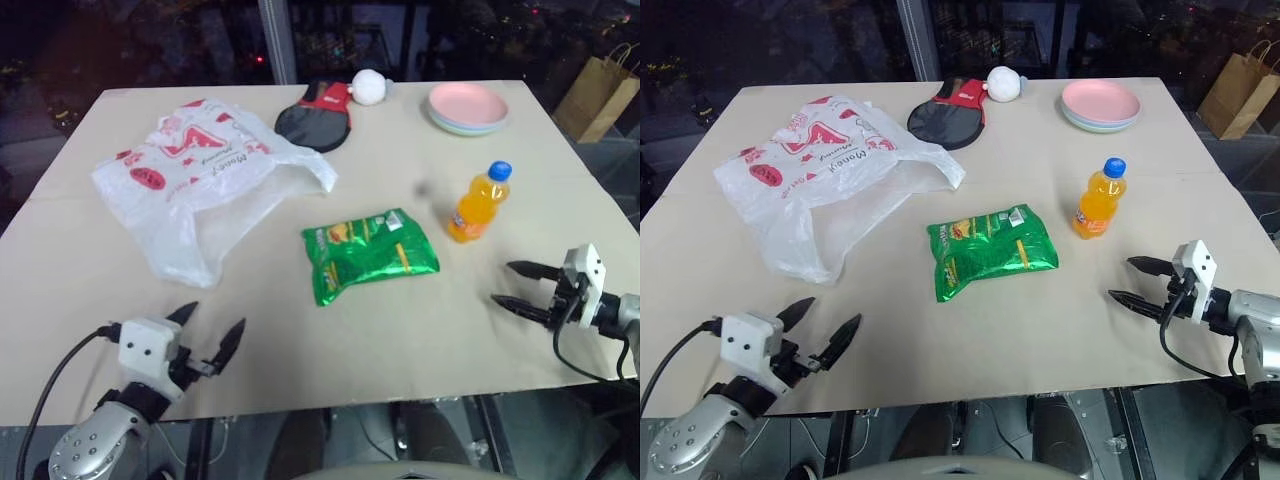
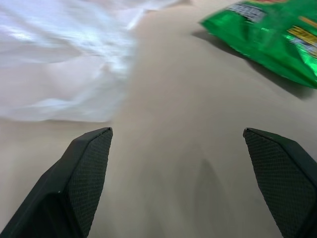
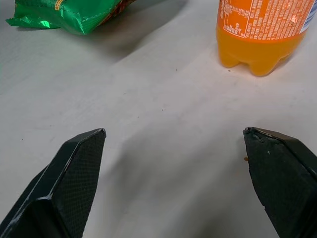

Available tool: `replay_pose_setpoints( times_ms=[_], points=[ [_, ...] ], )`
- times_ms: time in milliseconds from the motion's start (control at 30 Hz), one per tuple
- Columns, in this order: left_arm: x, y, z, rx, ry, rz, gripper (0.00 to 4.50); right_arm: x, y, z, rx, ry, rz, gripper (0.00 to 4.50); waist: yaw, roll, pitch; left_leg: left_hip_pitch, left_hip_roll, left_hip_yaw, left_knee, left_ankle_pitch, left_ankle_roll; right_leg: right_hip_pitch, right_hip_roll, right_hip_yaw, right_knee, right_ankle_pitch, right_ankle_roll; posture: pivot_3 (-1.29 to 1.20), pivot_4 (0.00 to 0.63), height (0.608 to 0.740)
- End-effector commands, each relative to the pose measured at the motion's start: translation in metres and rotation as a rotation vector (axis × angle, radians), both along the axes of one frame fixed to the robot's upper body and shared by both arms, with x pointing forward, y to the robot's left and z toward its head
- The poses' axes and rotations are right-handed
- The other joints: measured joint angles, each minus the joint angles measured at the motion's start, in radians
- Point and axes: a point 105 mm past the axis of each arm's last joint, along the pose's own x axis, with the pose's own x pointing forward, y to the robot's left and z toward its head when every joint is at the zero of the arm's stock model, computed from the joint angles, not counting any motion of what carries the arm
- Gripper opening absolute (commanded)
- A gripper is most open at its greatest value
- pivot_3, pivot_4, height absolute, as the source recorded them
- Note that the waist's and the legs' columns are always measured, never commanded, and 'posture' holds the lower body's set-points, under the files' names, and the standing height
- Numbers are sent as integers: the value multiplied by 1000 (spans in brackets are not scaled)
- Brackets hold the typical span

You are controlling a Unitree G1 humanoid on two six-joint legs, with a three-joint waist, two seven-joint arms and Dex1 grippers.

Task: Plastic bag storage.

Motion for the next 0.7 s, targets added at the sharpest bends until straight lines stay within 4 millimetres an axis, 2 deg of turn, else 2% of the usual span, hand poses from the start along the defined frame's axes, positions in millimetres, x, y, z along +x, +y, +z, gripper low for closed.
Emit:
replay_pose_setpoints(
  times_ms=[33,100,300,467,600,700],
  points=[
    [5,24,32,-91,-148,180,4399,-1,4,19,15,-50,38,4500,1,0,0,0,0,0,0,0,0,0,0,0,0,0,0,0,150,740],
    [9,29,38,-116,-166,202,4399,-5,11,29,36,-55,81,4500,2,0,0,0,0,-1,0,0,0,0,0,-1,1,2,3,0,150,740],
    [27,6,23,-100,-87,81,4399,-20,47,77,83,-121,254,4500,2,0,0,0,-1,0,0,0,0,0,0,0,0,3,2,0,150,740],
    [47,-3,18,-121,-88,65,4399,-24,67,106,93,-182,304,4500,5,0,0,0,-1,-2,0,0,0,0,0,-1,1,3,2,0,150,740],
    [68,-8,17,-154,-107,78,4399,-29,91,125,120,-234,356,4500,7,0,0,0,-1,-2,1,0,0,0,0,-1,0,3,2,0,150,740],
    [76,-13,18,-207,-123,70,4399,-32,99,129,123,-238,369,4500,9,-2,-1,-1,-1,-3,1,0,0,0,0,-2,0,3,2,0,150,740]
  ],
)
